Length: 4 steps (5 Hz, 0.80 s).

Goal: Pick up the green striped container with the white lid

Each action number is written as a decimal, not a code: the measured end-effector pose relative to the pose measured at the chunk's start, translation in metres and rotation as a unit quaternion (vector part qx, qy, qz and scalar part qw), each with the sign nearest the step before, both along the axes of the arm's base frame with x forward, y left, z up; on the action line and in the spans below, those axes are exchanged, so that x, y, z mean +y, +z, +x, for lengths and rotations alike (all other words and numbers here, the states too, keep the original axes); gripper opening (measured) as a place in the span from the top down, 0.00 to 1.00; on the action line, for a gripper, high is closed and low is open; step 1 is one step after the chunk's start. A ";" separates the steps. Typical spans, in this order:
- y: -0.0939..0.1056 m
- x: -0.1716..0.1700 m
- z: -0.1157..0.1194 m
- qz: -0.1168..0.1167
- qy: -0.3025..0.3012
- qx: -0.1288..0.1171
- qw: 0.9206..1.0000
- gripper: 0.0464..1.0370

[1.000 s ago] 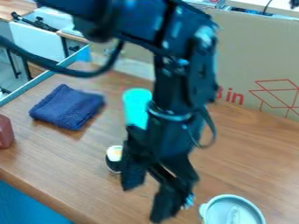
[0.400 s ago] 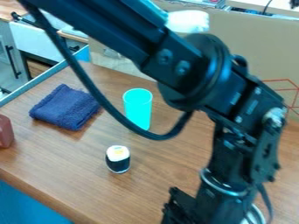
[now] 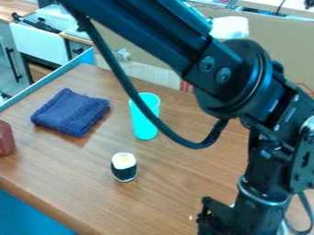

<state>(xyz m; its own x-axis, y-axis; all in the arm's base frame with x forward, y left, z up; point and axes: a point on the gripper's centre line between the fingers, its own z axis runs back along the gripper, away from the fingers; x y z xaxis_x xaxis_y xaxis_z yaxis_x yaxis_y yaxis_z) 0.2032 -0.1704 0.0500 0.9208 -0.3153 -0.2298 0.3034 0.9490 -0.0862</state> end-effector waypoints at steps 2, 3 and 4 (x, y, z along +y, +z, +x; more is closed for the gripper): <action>0.003 0.006 0.050 -0.002 0.028 -0.020 0.999 0.04; -0.001 0.016 0.082 -0.023 0.060 -0.029 0.998 0.04; -0.008 0.027 0.107 -0.040 0.090 -0.027 0.995 0.04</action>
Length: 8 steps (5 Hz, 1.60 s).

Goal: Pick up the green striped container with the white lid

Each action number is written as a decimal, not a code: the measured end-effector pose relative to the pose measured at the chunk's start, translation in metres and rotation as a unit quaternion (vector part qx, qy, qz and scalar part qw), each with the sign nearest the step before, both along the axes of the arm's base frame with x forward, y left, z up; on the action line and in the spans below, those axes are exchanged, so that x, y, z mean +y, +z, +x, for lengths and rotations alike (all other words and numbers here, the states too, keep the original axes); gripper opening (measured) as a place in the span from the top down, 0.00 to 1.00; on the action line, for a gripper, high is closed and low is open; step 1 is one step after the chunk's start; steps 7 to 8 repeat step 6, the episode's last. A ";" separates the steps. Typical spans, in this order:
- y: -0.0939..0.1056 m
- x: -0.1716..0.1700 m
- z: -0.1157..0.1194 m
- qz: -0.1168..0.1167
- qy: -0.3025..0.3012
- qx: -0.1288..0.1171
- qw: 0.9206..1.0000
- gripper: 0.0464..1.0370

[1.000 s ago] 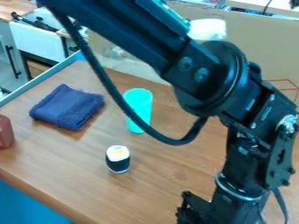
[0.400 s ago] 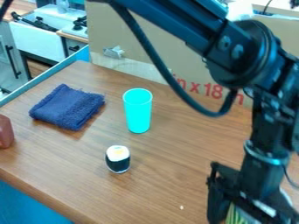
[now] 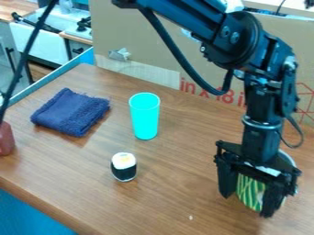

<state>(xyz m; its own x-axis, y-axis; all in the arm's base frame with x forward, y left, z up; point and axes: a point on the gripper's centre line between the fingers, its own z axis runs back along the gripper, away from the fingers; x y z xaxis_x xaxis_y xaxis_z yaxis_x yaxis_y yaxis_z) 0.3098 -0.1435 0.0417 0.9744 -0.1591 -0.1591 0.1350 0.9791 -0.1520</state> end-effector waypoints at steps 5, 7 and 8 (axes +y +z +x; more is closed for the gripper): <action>0.058 0.048 -0.038 0.079 -0.025 -0.029 0.996 0.04; 0.065 0.066 -0.068 0.062 -0.006 -0.024 0.998 0.04; 0.065 0.066 -0.068 0.062 -0.006 -0.024 0.998 0.04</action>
